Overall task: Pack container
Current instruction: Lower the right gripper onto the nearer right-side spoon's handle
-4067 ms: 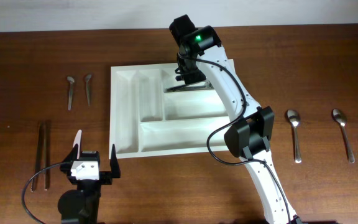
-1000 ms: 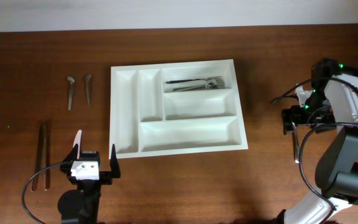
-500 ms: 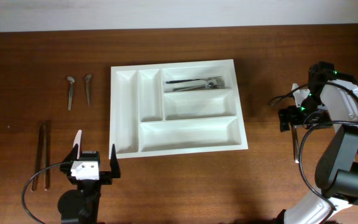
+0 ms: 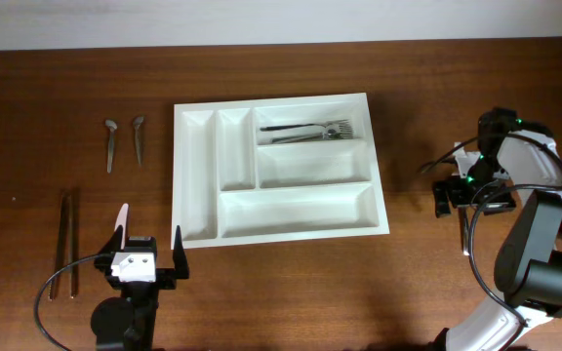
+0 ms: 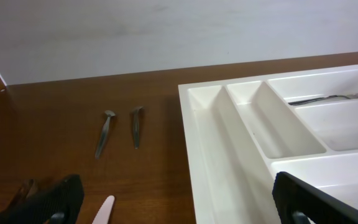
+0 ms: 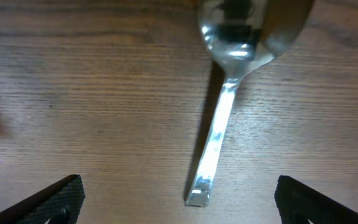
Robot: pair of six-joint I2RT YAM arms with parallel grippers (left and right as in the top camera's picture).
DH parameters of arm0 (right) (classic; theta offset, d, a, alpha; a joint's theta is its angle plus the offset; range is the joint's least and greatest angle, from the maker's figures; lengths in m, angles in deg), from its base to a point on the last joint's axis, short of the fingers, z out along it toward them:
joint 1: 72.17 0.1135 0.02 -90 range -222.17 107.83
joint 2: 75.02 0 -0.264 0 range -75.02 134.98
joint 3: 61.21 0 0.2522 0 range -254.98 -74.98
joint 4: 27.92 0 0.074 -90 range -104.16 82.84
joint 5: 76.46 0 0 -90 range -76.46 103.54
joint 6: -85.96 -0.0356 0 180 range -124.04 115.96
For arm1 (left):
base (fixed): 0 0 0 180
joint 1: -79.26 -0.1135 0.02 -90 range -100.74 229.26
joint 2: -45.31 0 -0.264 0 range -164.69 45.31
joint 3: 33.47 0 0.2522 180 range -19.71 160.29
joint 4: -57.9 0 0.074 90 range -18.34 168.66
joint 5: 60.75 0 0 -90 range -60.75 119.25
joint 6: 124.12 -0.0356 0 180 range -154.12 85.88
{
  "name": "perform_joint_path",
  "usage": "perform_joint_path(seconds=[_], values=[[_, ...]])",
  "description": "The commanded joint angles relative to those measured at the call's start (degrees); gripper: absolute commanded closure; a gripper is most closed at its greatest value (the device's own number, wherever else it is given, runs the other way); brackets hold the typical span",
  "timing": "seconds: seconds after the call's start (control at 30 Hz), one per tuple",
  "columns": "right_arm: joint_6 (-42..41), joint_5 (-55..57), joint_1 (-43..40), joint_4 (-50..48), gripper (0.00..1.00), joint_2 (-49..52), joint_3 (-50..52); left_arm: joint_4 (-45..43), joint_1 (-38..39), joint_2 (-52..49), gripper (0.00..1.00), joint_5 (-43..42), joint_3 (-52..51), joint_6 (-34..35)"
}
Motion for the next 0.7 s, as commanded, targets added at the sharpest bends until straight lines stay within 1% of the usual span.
perform_joint_path(seconds=[0.0, 0.37, 0.4, 0.43, 0.47, 0.5, 0.67], values=[[-0.3, -0.3, -0.2, -0.9, 0.01, 0.7, 1.5, 0.0, -0.1, 0.4, 0.01, 0.6, -0.3, -0.9], [-0.3, -0.4, -0.2, -5.3, 0.00, 0.7, 1.9, 0.0, -0.1, 0.4, 0.01, 0.6, -0.3, -0.9], [-0.3, -0.4, -0.2, -5.6, 0.08, 0.7, 1.9, 0.0, -0.1, 0.4, 0.01, 0.6, -0.3, -0.9], [-0.3, -0.4, -0.2, -5.9, 0.20, 0.7, 1.9, 0.0, -0.1, 0.4, 0.01, 0.6, -0.3, -0.9], [-0.3, -0.4, -0.2, -6.0, 0.28, 0.7, 1.9, 0.0, -0.1, 0.4, 0.01, 0.6, -0.3, -0.9], [-0.3, -0.4, -0.2, -6.1, 0.30, 0.7, 1.9, 0.0, -0.1, 0.4, 0.01, 0.6, -0.3, -0.9], [-0.3, -0.6, -0.2, -6.1, 0.30, 0.7, 1.9, 0.0, -0.1, 0.4, 0.01, 0.6, -0.3, -0.9]])
